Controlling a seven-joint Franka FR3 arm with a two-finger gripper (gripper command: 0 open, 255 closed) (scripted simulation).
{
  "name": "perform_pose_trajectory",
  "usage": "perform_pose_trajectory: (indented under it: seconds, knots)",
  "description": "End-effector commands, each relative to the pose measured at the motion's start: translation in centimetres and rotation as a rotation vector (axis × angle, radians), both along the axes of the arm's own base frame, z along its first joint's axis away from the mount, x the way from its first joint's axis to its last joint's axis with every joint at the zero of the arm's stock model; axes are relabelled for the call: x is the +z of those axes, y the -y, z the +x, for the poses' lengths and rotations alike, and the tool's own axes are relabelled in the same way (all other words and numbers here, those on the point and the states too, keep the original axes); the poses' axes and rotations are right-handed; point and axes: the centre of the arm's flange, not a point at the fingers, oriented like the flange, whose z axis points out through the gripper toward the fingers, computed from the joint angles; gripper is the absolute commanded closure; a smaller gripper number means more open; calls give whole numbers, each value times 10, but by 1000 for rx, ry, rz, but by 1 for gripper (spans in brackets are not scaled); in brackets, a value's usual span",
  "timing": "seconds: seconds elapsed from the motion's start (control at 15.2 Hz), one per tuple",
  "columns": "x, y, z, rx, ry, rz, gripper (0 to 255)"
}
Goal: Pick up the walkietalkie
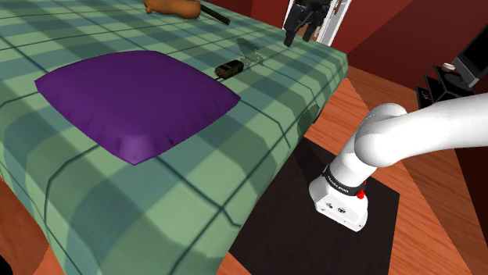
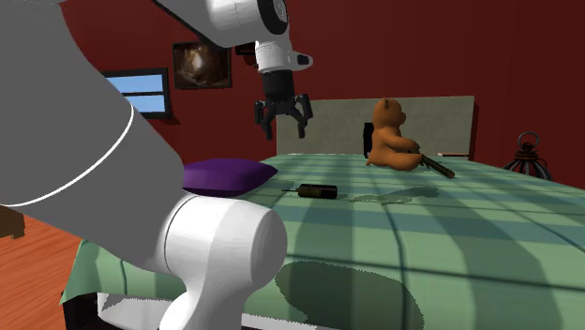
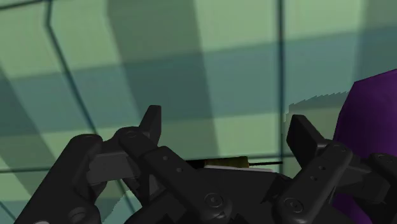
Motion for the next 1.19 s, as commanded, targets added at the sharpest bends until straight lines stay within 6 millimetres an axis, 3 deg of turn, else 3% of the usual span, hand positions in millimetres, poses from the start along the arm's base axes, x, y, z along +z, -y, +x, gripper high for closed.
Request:
perform_pose_trajectory:
  seconds: [0.0, 0.59, 1.12]
  knots:
    - [0, 0, 0, 0, 0, 0, 0]
    - [-59, -26, 105, -320, -32, 68, 0]
    - [-114, -24, 201, -604, -60, 128, 0]
